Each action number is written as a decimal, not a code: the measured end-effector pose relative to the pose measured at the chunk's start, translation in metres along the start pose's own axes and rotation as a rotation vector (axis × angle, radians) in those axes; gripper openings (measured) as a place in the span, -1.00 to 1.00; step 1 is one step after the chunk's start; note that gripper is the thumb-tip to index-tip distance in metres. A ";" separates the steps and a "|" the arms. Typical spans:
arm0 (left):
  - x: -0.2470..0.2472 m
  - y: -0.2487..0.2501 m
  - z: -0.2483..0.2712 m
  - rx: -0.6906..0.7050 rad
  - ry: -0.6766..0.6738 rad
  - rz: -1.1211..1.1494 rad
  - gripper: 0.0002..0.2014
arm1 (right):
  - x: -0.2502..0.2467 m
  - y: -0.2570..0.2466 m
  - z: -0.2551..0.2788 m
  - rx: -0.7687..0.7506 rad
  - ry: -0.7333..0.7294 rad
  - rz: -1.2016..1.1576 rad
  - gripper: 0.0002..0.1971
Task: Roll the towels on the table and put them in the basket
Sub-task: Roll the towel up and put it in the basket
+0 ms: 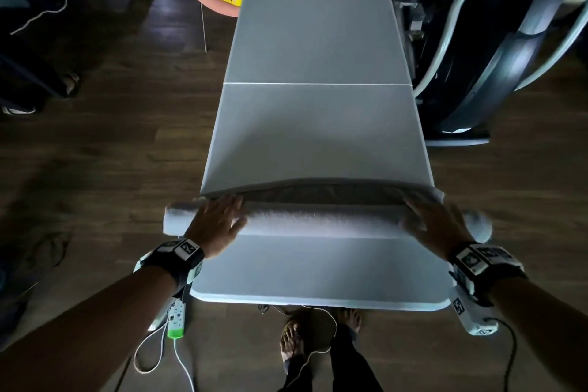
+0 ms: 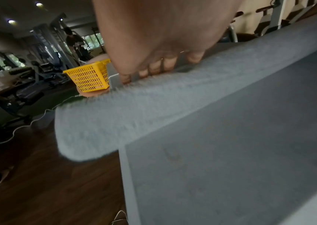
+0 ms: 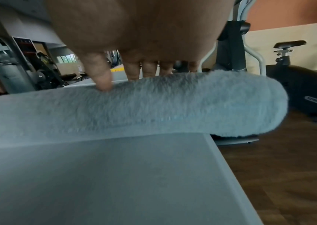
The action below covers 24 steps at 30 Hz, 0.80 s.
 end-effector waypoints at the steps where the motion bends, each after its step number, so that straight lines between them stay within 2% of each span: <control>1: 0.003 0.002 0.002 0.023 0.014 0.011 -0.40 | 0.002 0.002 -0.001 -0.021 -0.017 0.015 -0.27; 3: 0.002 0.010 0.008 0.088 0.022 0.009 -0.52 | 0.009 0.001 0.003 -0.087 -0.043 0.101 -0.31; 6: -0.007 0.012 0.006 0.087 0.090 0.015 -0.89 | 0.006 -0.004 0.003 -0.122 -0.040 0.105 -0.47; 9: -0.015 0.001 -0.017 0.053 0.099 0.041 -0.76 | -0.009 -0.010 -0.020 -0.104 -0.028 0.062 -0.43; 13: -0.017 0.000 -0.040 0.028 0.158 0.032 -0.61 | -0.023 -0.009 -0.043 -0.121 0.143 -0.060 -0.43; 15: -0.006 0.003 -0.036 0.075 0.131 0.007 -0.55 | -0.014 -0.007 -0.041 -0.202 0.119 -0.023 -0.37; 17: 0.002 0.003 -0.034 0.089 0.103 -0.004 -0.51 | -0.007 -0.005 -0.040 -0.262 0.100 0.003 -0.39; 20: -0.002 0.001 -0.045 0.058 0.110 0.017 -0.50 | -0.015 -0.005 -0.053 -0.242 0.088 0.028 -0.44; 24: -0.002 -0.013 -0.060 -0.008 0.102 -0.007 -0.35 | -0.032 -0.006 -0.078 -0.252 0.055 0.027 -0.30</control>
Point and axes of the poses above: each hand's wrist, its own z-axis away from the middle knuckle, its own x-axis out of the palm, y = z × x, the point moved 3 cm from there along -z, towards the middle knuckle, and after that the axes turned 15 degrees about -z, right-handed, at the moved point
